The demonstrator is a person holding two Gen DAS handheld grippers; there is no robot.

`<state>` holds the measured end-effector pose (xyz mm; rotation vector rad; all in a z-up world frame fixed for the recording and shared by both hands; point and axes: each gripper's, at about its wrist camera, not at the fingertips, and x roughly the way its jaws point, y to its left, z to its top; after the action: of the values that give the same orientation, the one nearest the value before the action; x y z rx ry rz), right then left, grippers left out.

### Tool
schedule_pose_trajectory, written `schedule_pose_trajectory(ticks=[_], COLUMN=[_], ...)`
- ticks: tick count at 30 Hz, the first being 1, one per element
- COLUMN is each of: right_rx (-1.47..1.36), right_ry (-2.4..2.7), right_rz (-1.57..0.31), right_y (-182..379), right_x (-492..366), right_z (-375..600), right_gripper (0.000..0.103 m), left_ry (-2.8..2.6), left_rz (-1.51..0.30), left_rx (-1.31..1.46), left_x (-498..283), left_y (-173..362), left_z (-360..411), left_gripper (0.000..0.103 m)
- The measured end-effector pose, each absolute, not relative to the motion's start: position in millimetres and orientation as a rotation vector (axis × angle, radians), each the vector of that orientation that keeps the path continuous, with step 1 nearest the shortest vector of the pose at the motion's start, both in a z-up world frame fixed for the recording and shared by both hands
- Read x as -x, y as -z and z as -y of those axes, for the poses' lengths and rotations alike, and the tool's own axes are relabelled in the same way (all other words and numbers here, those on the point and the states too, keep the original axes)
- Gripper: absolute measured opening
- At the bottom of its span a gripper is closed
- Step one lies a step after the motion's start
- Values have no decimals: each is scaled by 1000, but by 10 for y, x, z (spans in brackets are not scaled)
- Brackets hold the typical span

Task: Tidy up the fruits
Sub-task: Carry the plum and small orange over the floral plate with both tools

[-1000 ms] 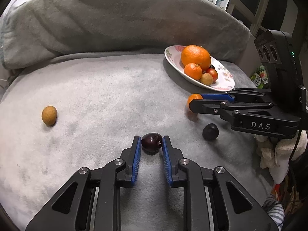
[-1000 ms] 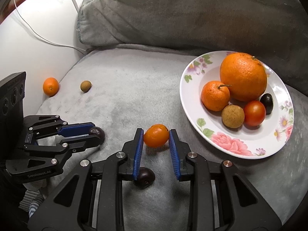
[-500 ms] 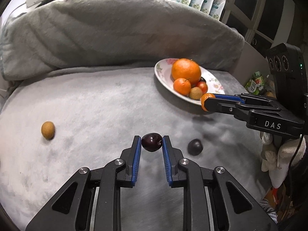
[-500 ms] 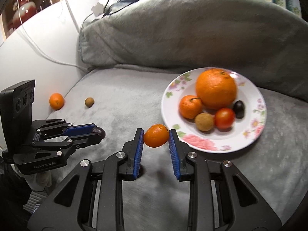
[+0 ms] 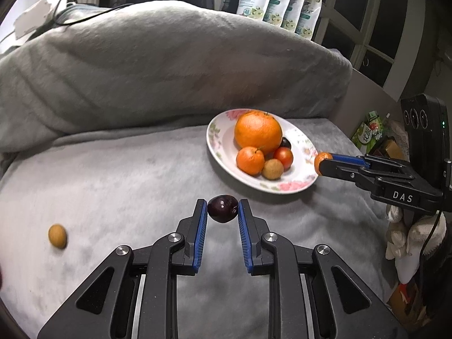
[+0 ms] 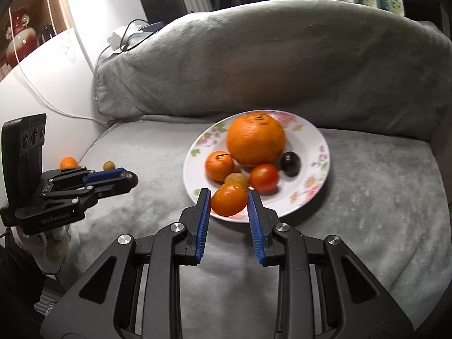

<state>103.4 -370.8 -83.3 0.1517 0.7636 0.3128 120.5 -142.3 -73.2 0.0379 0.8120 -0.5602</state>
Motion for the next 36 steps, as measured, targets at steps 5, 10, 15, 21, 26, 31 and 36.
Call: schedule_pose_trajectory(ticks=[5,10,15,21,26,31,36], right_rx=[-156,-156,-160,-169,-174,-170,-159], right_ry=[-295,-282,-275,-267,-263,-264,-265], right_rz=[-762,-762,-768,-778,-785,-791,-791], right_y=[848,869,912,989,1034,1052,1056], right_x=[-1049,-1092,-1136,-1177,-1220,-1278,-1316], right_z=[3822,3904,3971,4042,4108,4129,4117], right_gripper=[28,28,28,28,28,28,28], left_ry=[567,574,579,579,579,574,570], left_rz=[-807,-804,-806,-815,-823,-831,-832], left_rx=[-46,-50,-56,-72,-78,-86,-84], left_x=[-1308,-1420,-1538,-1676,-1786,-1880,-1959], left_y=[709,693,694,734,772,795,795], left_z=[1525,1624,1709,1805,1890,1931,1955], left_gripper=[21,21,21,21,21,21,21])
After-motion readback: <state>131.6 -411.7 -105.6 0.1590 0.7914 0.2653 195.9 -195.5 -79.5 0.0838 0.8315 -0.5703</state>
